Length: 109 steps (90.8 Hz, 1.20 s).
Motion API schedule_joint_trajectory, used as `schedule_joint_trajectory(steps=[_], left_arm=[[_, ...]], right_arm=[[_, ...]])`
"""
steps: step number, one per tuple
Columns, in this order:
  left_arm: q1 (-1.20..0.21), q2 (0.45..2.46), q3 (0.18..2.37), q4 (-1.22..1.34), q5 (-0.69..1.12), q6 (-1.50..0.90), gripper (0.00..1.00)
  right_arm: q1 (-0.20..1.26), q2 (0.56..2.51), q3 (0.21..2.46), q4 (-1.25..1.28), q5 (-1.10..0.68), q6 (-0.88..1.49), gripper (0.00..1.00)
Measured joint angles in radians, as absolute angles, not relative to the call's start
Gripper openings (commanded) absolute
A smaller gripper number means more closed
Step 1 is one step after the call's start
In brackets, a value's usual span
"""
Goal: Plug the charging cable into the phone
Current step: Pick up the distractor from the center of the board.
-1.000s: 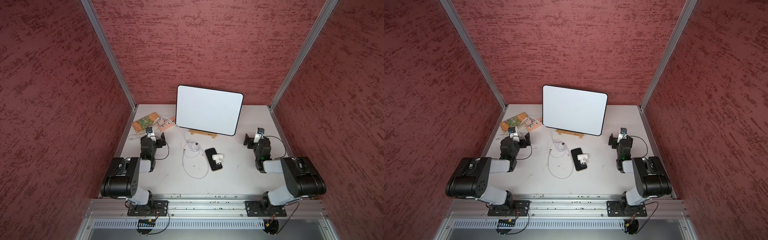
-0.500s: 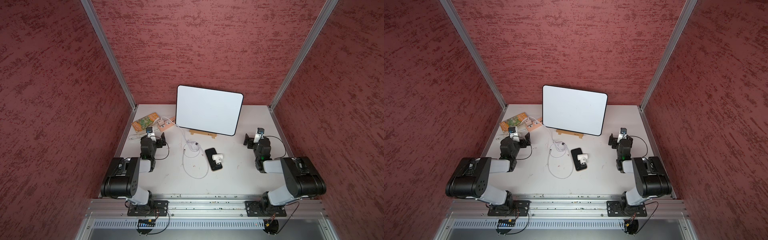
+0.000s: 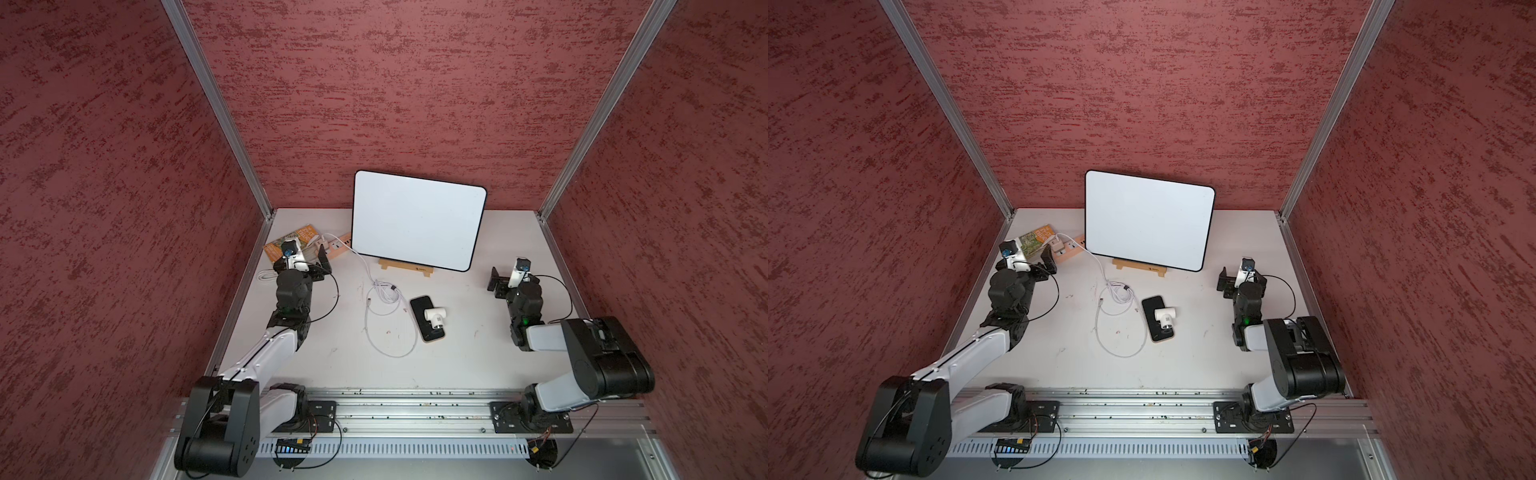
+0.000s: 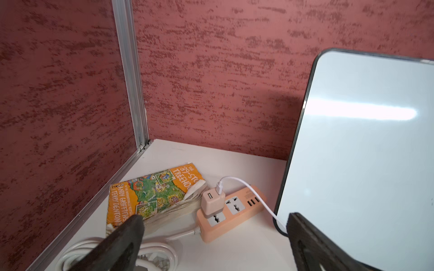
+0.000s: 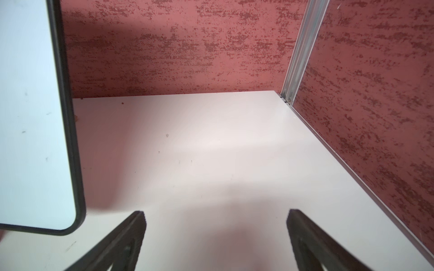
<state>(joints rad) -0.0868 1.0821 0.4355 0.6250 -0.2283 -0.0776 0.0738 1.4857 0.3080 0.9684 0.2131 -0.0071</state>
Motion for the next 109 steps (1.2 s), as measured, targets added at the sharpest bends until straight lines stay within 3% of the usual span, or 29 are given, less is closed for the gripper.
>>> schedule_joint_trajectory(steps=[11, 26, 41, 64, 82, 109], left_arm=[[-0.088, 1.011, 0.450, 0.528, -0.244, -0.157, 1.00], [-0.091, 1.077, 0.577, 0.320, -0.131, -0.270, 1.00], [-0.130, 1.134, 0.691, 0.141, 0.081, -0.360, 1.00], [-0.256, 1.133, 0.746, -0.081, 0.413, -0.445, 1.00], [-0.349, 1.132, 0.705, -0.121, 0.550, -0.503, 1.00], [-0.471, 1.131, 0.621, -0.144, 0.570, -0.550, 1.00]], right_arm=[[0.094, 1.313, 0.387, 0.745, 0.264, 0.023, 0.99], [0.094, 1.147, 0.666, 0.359, 0.220, 0.175, 0.99], [0.117, 1.177, 0.859, 0.025, 0.060, 0.307, 0.99], [0.274, 1.200, 0.891, -0.443, -0.112, 0.424, 0.99], [0.426, 1.198, 0.891, -0.572, -0.173, 0.464, 0.99], [0.633, 1.298, 0.858, -0.573, -0.173, 0.501, 0.99]])
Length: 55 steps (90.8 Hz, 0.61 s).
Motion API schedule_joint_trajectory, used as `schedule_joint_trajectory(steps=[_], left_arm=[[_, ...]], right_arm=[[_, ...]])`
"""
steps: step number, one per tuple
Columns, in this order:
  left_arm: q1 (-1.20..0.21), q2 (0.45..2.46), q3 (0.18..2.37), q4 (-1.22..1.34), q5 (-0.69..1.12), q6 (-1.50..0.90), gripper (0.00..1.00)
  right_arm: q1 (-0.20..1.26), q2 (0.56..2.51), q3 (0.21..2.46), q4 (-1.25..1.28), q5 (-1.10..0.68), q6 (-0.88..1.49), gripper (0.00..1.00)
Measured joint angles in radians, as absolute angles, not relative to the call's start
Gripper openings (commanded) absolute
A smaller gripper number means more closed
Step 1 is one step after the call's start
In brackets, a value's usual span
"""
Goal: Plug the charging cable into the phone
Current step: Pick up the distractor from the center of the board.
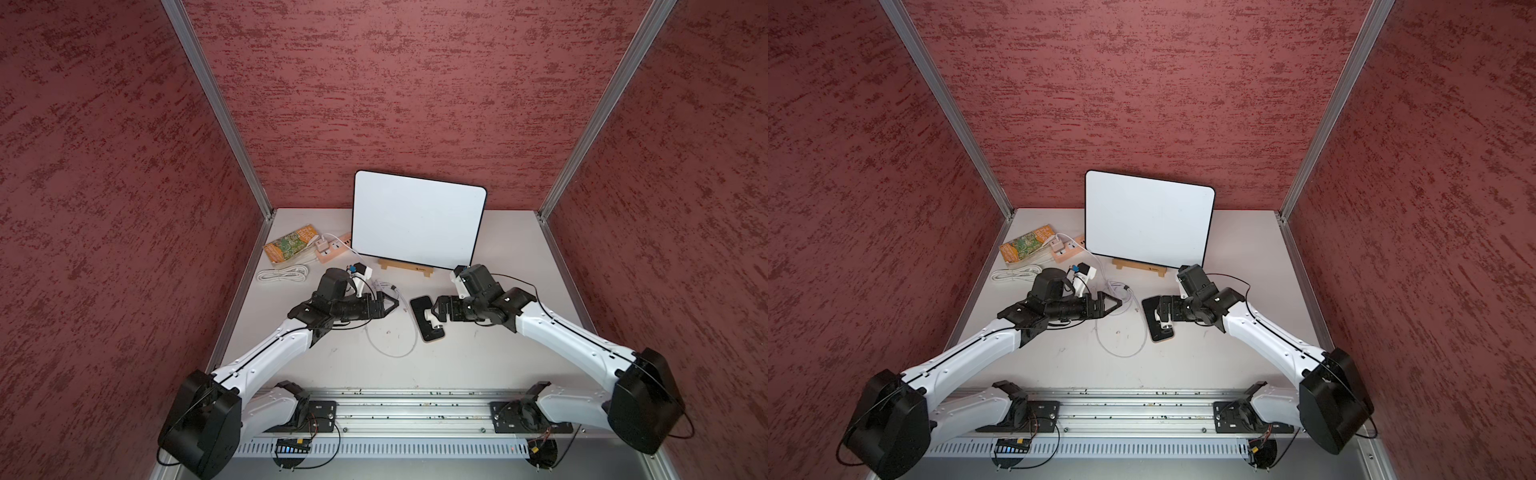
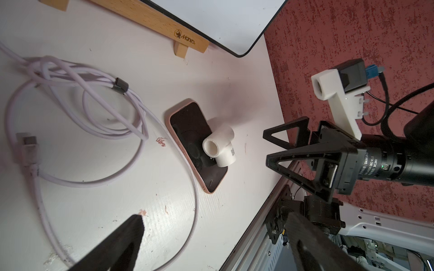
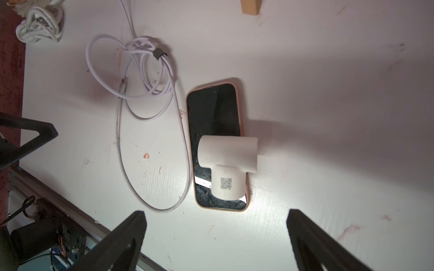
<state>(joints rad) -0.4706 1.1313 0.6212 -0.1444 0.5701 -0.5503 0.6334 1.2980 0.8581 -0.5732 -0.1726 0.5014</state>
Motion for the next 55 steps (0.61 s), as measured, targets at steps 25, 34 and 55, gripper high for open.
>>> schedule_joint_trajectory(steps=[25, 34, 55], left_arm=[[-0.496, 1.131, 0.594, -0.133, 0.564, -0.564, 1.00], [-0.500, 1.131, 0.583, -0.135, 0.554, -0.567, 1.00], [-0.500, 1.132, 0.583, -0.134, 0.540, -0.567, 1.00]], right_arm=[[0.718, 1.448, 0.879, -0.574, -0.092, 0.506, 0.99], [0.719, 1.470, 0.904, -0.573, -0.066, 0.505, 0.99], [0.719, 1.560, 0.929, -0.549, -0.038, 0.505, 0.99]])
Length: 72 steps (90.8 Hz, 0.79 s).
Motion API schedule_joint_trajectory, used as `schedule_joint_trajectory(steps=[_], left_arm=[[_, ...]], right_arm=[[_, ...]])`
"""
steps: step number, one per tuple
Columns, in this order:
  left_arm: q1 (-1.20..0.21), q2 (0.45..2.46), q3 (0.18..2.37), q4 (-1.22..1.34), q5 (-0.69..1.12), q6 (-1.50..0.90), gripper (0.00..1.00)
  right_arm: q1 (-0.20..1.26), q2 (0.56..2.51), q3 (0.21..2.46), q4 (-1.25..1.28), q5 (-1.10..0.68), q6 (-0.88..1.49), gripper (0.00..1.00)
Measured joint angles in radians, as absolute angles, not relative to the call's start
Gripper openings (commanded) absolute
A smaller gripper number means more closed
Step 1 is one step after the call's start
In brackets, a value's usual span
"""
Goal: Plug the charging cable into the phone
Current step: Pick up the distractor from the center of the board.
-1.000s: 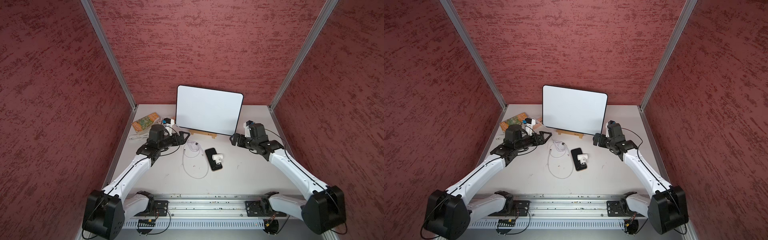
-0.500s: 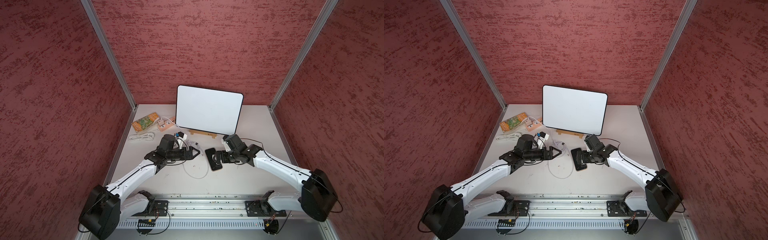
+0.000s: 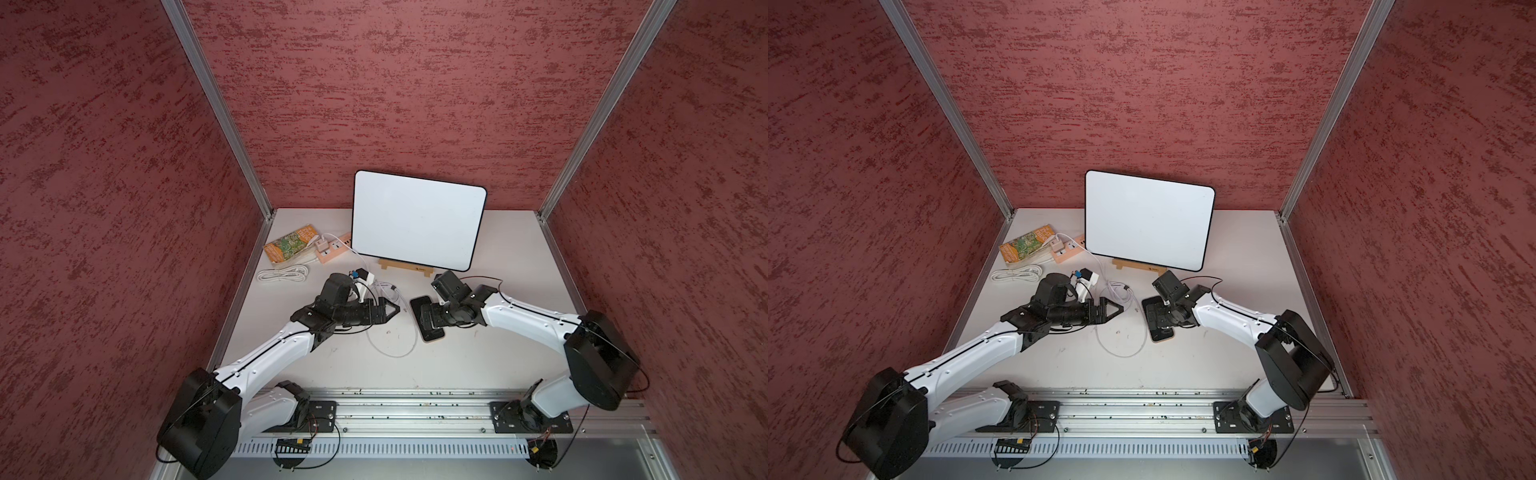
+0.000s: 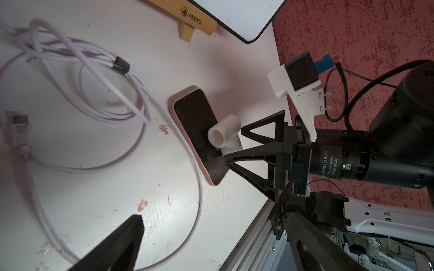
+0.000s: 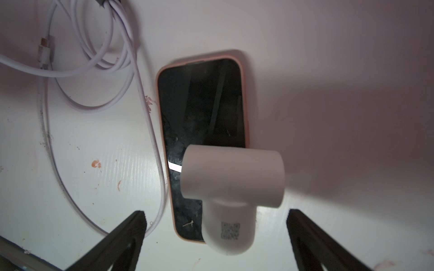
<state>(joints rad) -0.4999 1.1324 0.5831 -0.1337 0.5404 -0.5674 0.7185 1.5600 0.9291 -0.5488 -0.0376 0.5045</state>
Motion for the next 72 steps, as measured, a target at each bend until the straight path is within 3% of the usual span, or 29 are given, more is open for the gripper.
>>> schedule_joint_trajectory(steps=[31, 72], left_arm=[[-0.500, 1.172, 0.583, -0.120, 0.540, -0.567, 1.00], [-0.500, 1.200, 0.583, -0.111, 0.540, -0.567, 1.00]], right_arm=[[0.719, 1.613, 0.937, -0.517, 0.010, 0.504, 0.96], [0.719, 1.644, 0.959, -0.483, 0.040, 0.506, 0.67]])
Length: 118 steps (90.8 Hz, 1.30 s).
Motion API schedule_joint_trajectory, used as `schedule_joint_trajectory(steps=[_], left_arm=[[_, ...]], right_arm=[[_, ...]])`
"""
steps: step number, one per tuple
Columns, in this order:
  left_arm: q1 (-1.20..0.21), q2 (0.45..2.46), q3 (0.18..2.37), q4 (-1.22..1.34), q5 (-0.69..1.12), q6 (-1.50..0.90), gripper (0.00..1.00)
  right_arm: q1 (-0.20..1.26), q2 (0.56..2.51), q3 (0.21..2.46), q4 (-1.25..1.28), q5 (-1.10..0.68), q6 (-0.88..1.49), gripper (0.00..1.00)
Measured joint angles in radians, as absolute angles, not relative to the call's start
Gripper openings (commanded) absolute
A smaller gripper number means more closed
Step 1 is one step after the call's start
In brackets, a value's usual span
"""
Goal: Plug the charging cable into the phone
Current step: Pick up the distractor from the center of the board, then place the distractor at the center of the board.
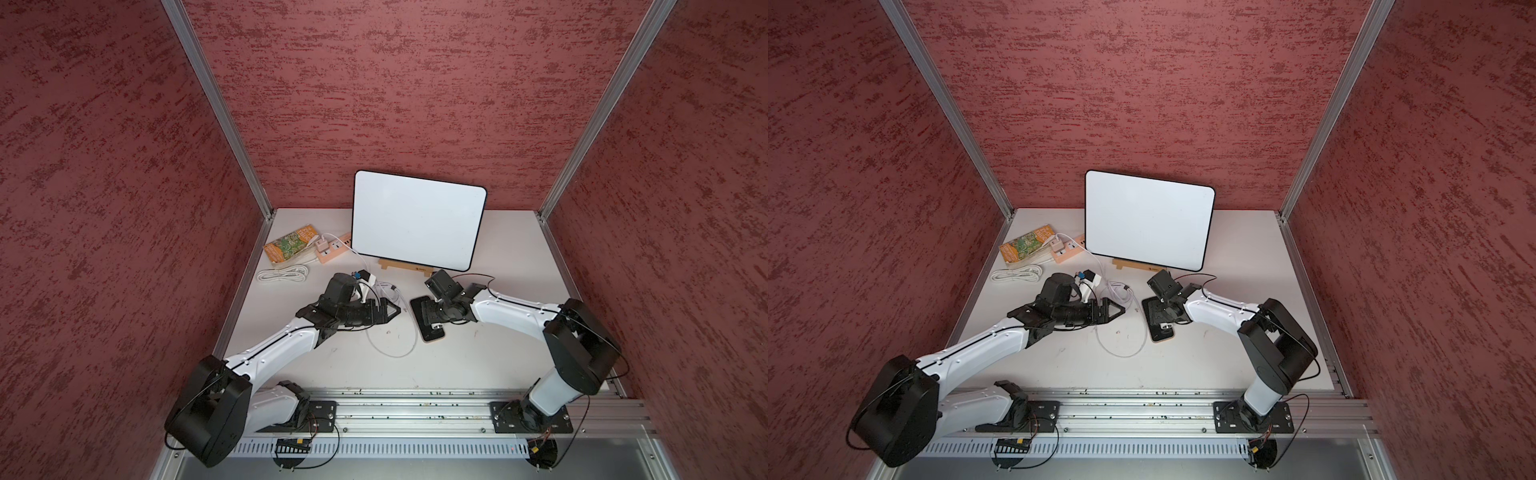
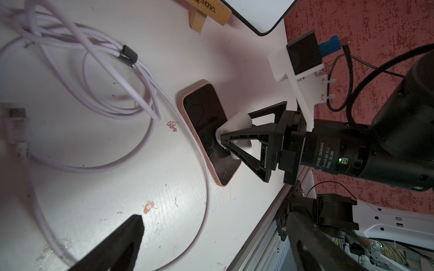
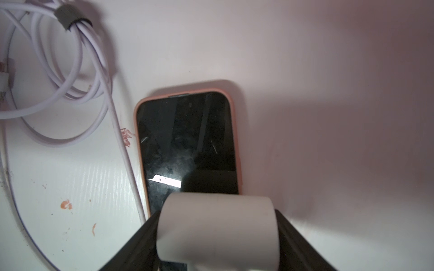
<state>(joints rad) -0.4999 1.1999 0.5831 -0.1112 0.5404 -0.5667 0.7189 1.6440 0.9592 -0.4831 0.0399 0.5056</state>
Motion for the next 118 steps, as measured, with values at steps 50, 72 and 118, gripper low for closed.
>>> schedule_joint_trajectory(steps=[50, 72, 118], left_arm=[[-0.500, 1.205, 0.583, -0.106, 0.541, -0.569, 1.00], [-0.500, 1.213, 0.583, -0.065, 0.545, -0.576, 1.00], [-0.500, 1.246, 0.609, -0.070, 0.545, -0.570, 1.00]], right_arm=[[0.699, 1.533, 0.964, -0.564, 0.144, 0.508, 0.50], [0.459, 1.435, 0.976, -0.590, 0.148, 0.485, 0.50], [0.034, 1.588, 0.965, -0.511, 0.068, 0.463, 0.51]])
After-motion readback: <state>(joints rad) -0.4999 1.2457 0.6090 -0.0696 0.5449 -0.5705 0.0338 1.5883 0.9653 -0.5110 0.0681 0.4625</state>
